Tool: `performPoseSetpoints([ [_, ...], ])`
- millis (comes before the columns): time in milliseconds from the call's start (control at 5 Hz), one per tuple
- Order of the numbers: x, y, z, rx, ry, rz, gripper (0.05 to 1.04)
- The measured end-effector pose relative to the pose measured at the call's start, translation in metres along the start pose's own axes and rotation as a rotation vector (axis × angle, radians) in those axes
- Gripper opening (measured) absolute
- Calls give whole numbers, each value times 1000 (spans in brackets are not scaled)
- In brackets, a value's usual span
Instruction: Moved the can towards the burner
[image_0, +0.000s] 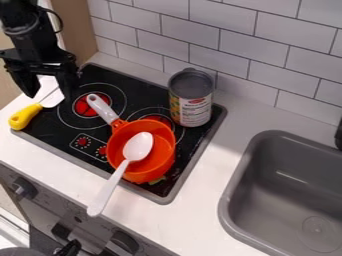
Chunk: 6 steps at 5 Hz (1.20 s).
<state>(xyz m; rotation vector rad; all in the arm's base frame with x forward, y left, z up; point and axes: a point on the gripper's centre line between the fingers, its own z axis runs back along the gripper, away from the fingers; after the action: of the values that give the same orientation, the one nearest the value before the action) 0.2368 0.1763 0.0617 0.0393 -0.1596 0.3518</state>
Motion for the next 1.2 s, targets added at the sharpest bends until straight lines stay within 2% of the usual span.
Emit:
performPoseSetpoints([
  [200,-5,-3,-8,-13,28,14,991],
  [600,-2,-36,0,-18,-64,137,991],
  [800,-1,-59,4,-14,-79,183,991],
  [1000,2,-93,6,-67,-89,210,991],
  [1200,1,-121,10,-81,-71,208,991],
])
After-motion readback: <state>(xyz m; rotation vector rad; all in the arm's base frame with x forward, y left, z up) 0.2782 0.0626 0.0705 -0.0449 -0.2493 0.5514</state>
